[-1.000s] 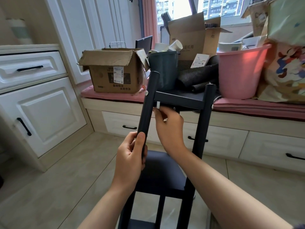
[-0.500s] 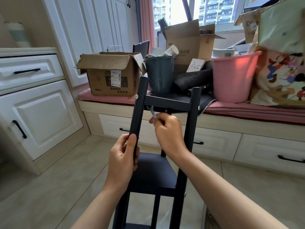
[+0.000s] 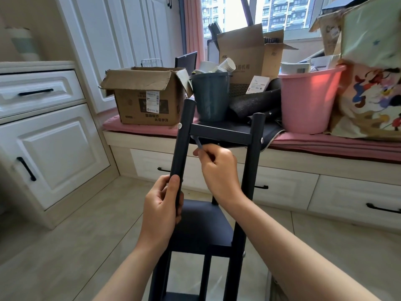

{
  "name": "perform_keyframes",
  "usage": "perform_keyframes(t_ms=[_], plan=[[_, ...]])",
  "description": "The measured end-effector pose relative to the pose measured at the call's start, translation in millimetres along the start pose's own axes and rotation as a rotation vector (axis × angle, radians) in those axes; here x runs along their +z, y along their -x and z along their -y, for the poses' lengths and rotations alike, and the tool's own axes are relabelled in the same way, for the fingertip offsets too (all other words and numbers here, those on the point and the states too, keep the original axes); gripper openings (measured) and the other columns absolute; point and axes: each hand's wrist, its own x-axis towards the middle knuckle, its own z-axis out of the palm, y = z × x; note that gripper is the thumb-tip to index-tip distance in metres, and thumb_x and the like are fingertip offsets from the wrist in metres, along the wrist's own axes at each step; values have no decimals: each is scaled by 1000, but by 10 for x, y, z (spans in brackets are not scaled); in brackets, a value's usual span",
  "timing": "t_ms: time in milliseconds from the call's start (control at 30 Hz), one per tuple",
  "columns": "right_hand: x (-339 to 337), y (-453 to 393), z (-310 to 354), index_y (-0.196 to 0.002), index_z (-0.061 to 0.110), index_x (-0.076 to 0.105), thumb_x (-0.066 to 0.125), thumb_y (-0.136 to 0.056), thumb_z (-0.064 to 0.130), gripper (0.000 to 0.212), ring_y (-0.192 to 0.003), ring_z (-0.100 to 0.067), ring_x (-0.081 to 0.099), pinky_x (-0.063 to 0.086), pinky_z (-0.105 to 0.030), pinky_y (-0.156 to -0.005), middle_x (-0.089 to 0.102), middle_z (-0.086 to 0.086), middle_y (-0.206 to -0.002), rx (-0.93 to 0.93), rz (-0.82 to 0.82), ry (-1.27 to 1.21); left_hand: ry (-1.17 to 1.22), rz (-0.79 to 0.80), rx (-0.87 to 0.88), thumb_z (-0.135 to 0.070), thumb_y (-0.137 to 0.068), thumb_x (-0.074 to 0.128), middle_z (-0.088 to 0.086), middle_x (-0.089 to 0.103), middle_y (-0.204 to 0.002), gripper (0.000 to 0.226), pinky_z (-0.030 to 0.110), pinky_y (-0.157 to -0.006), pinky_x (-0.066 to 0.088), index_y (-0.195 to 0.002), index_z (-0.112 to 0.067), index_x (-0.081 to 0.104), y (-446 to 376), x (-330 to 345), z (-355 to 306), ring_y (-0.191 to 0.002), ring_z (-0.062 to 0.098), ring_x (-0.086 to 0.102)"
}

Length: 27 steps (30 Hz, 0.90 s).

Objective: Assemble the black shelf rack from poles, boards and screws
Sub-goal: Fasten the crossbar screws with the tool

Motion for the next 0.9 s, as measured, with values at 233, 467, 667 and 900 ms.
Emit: perform_keyframes(t_ms=[233,467,667,900], plan=[[98,0,-91,-93,12,72,57,-97,10,15,-76,3,59,43,-6,-68,64,11,-79,-91,-37,112,28,-13,-20,-50,-94,50,0,50,-59,39,25,-40,36,-86,-13,58,13,5,0,-51,16,42],[183,-15,-120,-77,10,72,63,-95,14,21,-60,3,53,36,-7,-61,53,15,-60,-170,-63,192,38,-14,-16,-48,-94,50,4,48,-59,42,28,-41,35,-87,-8,57,62,33,-28,-52,20,41],[202,-50,-204,-79,6,73,64,-95,16,21,-62,-13,58,41,-13,-61,65,-3,-66,-195,-130,212,25,-5,-5,-48,-93,50,5,46,-59,40,27,-39,33,-83,-10,55,71,65,-36,-50,21,39],[276,-107,-294,-79,1,72,64,-92,10,18,-65,-21,60,49,-36,-66,66,-9,-70,-210,-207,138,29,15,-1,-52,-91,51,4,46,-59,38,28,-40,34,-77,-18,55,77,72,-9,-50,21,39]])
